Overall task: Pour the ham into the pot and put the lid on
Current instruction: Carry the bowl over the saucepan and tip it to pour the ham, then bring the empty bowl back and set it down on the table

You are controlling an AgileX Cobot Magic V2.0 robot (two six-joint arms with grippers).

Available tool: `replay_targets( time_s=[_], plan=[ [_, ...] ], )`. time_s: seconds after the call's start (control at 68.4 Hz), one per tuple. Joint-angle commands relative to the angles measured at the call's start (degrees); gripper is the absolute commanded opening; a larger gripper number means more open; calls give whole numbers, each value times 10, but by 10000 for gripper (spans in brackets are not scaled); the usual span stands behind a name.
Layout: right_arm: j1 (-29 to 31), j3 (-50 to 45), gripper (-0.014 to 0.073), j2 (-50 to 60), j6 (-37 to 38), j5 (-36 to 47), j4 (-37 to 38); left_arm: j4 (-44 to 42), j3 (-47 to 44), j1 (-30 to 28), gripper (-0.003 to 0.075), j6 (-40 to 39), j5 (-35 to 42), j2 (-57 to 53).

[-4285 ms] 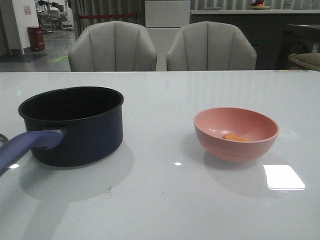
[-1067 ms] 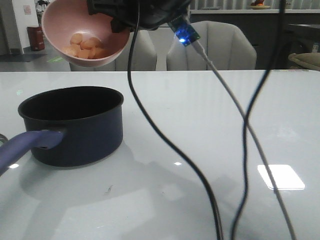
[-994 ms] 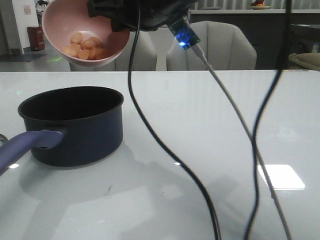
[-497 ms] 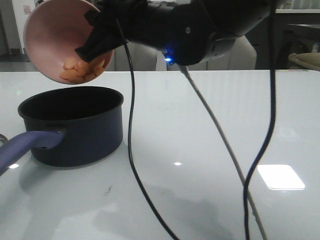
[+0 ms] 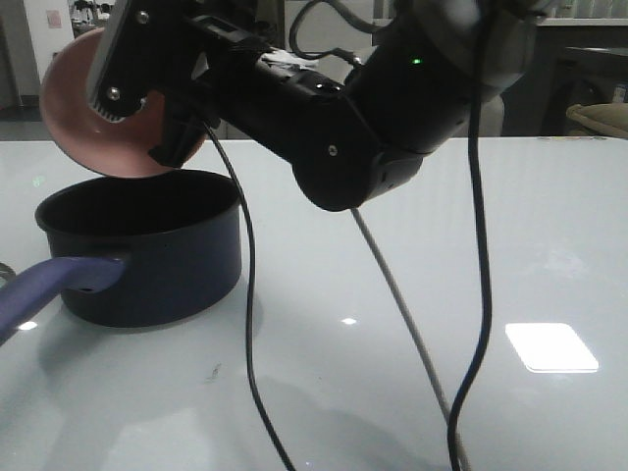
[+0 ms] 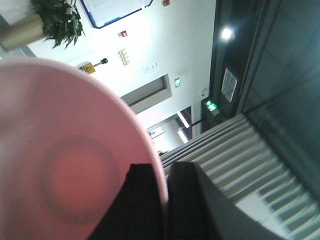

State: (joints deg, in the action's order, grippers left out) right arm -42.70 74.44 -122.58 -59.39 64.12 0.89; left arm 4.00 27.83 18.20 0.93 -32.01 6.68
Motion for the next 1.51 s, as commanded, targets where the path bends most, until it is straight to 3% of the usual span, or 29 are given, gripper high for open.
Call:
replay_targets(
  time_s=[0.0,0.015,0.029,0.044,0.058,0.073,0.088,0.132,0.146,0.292,0.57,0.746,0.907,1.199,1.492],
  plan=[
    [-1,15,130,41,150,94,-46,2,15,6,633,0,43,7],
    [-1,15,130,41,150,94,-46,2,15,6,633,0,43,7],
    [-1,15,130,45,213,84,-61,2,15,6,633,0,43,7],
    [-1,15,130,45,213,84,-61,2,15,6,633,0,43,7],
    [-1,15,130,47,290,66,-72,2,15,6,633,0,43,7],
    [-1,15,130,47,290,66,-72,2,15,6,633,0,43,7],
    [-1,15,130,51,343,36,-73,2,15,6,633,0,43,7],
    [-1,15,130,56,378,13,-73,2,15,6,633,0,43,7],
    [-1,16,130,61,430,-24,-73,2,15,6,633,0,43,7],
    [0,26,130,92,544,-191,-81,2,15,6,633,0,43,7],
    [37,26,130,215,545,-520,-113,2,15,6,633,0,43,7],
    [118,26,130,280,545,-713,-113,2,15,6,633,0,43,7],
    [190,26,130,302,545,-826,-113,2,15,6,633,0,43,7],
    [273,26,130,272,545,-972,-109,2,15,6,633,0,43,7],
    [301,26,130,202,548,-1001,-110,2,15,6,633,0,43,7]
  ],
)
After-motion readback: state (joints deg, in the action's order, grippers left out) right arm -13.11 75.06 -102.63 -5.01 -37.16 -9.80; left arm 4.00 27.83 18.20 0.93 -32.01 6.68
